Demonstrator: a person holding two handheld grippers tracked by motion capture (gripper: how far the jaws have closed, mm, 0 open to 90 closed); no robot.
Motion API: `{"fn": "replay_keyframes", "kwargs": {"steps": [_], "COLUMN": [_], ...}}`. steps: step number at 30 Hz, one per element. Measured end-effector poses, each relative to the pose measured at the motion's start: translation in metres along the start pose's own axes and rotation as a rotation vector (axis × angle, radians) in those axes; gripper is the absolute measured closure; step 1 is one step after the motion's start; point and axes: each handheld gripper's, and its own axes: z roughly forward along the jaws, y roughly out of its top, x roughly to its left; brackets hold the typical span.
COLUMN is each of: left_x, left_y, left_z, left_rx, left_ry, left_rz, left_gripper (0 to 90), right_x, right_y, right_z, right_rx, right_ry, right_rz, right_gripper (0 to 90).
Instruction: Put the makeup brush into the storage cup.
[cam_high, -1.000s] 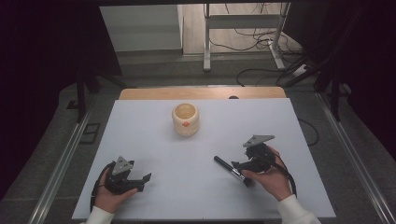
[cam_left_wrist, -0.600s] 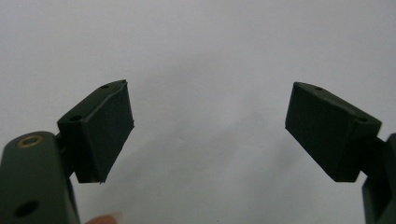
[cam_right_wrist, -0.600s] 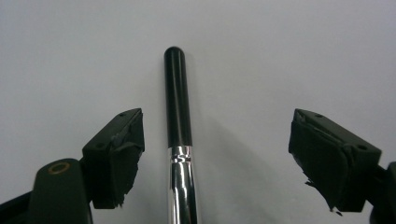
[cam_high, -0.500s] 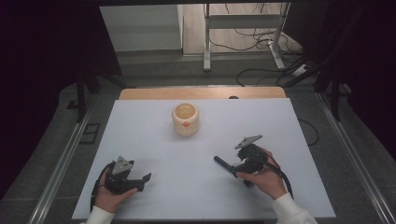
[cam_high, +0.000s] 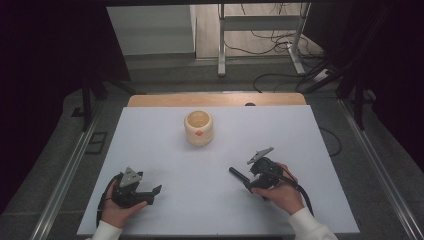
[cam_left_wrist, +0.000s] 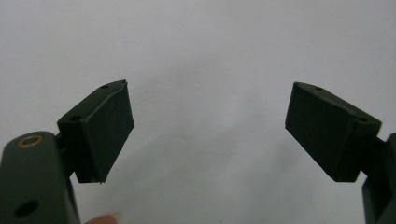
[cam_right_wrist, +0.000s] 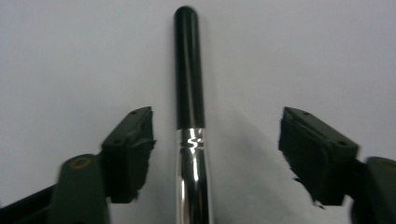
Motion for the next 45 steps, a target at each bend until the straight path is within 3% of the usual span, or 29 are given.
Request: {"fn": "replay_keyframes", "kwargs": {"steps": [5, 14, 19, 24, 37, 45], "left_x": [0.000, 0.001, 0.001, 0.001, 0.000, -0.001], "left_y": [0.000, 0.000, 0.000, 0.000, 0.001, 0.001], "left_z": [0.000, -0.001, -0.001, -0.001, -0.002, -0.002], "left_rx": [-0.001, -0.003, -0.003, -0.002, -0.007, -0.008], "left_ry": [0.000, 0.005, 0.009, 0.012, 0.017, 0.019], "left_rz": [-0.001, -0.002, -0.006, -0.007, -0.003, -0.002], "left_gripper": [15.7, 15.7, 15.7, 15.7, 15.7, 15.7], "right_x": [0.002, 0.004, 0.004, 0.002, 0.000, -0.003], "right_y": [-0.001, -0.003, -0.003, -0.003, -0.001, -0.001], "right_z": [0.003, 0.008, 0.008, 0.007, 0.007, -0.002], "right_rx": [0.048, 0.107, 0.113, 0.120, 0.137, 0.090], "right_ry": [0.022, 0.019, 0.037, 0.045, 0.052, 0.079], "right_rz": [-0.009, -0.025, -0.022, -0.011, -0.006, 0.012], "right_gripper": [40.4, 52.2, 56.9, 70.9, 71.9, 72.0]}}
